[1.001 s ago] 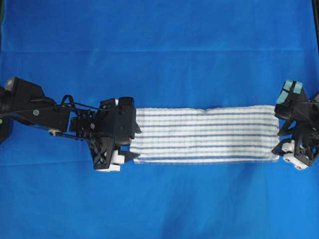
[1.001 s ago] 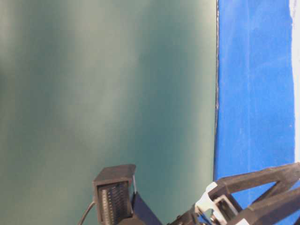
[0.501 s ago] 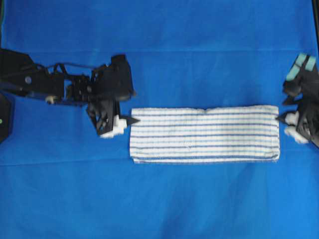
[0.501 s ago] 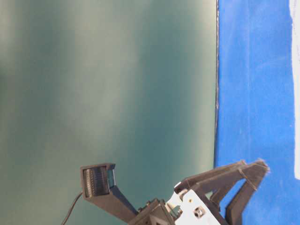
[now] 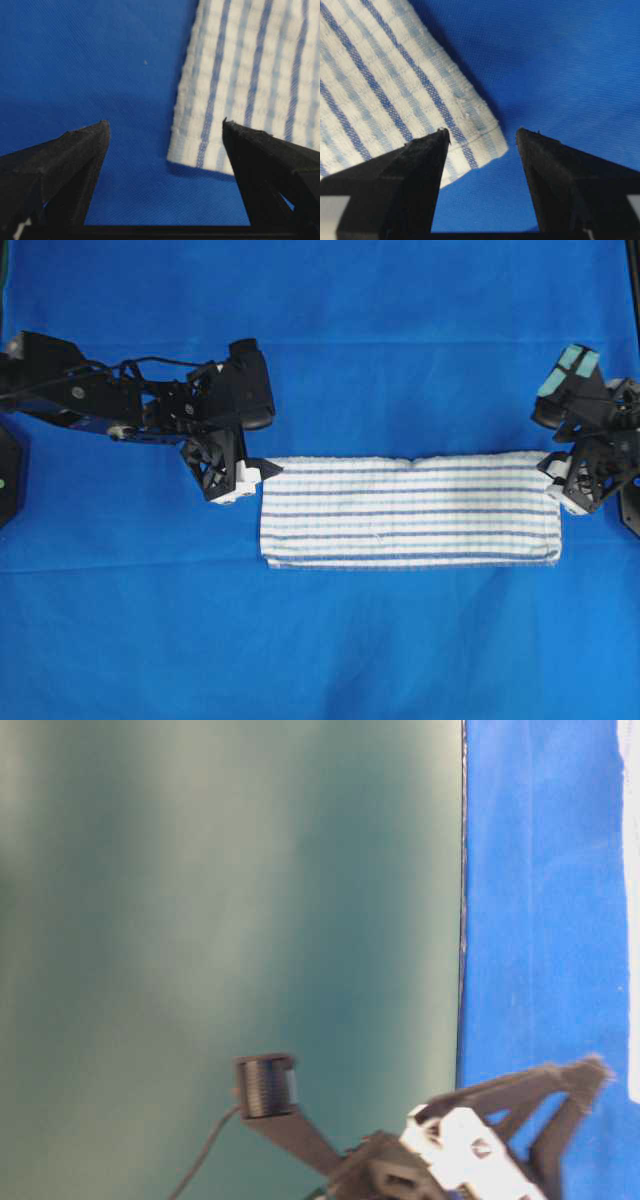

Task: Fold the blue towel.
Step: 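Grasp the short ends of the folded strip with both grippers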

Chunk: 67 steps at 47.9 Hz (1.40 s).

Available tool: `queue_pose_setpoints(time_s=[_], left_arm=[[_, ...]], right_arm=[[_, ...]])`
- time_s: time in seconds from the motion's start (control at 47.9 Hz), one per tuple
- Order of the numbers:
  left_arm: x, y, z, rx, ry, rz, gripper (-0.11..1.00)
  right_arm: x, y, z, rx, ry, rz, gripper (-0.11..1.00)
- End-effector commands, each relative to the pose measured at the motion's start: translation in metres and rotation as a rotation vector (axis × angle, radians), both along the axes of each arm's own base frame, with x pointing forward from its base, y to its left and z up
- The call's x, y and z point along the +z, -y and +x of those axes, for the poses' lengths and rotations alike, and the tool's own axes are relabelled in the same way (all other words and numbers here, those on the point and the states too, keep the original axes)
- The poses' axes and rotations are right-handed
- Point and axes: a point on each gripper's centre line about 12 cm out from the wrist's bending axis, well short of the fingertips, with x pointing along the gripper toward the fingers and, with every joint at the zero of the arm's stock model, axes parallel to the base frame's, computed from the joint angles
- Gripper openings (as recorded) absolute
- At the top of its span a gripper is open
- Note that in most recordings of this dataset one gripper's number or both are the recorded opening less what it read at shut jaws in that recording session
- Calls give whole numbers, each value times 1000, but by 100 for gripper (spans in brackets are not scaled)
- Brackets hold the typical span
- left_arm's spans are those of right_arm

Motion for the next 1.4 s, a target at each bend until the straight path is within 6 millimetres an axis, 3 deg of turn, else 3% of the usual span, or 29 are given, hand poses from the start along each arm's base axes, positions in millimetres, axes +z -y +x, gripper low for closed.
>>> queue_pose_setpoints(time_s=[0.0,0.188,0.459,0.563,0.73,0.834,0.939,1.126,1.377], left_arm=[[1,1,5,-6,26,5,89],[-21,-2,8,0,-3,3,89],[-35,0,4,3,-64,-9,84],[-38,6,1,-16,-110,-12,65],[-39,15,1,-42,-128,-12,21],[-38,15,1,-39,-130,-14,2],[-35,14,2,-32,-128,-18,3],[-11,14,4,-28,-141,-23,3],[63,14,7,-39,-61,-11,3]], right_arm=[[-8,1,4,-6,-6,8,61],[-26,6,4,-32,-51,24,61],[-30,6,6,-34,-68,29,59],[-30,6,7,-28,-63,27,48],[-28,6,8,-17,-42,27,8],[-26,6,7,-18,-20,28,8],[-21,6,8,-25,1,27,7],[3,8,9,-39,65,13,8],[60,13,3,-72,154,-30,8]])
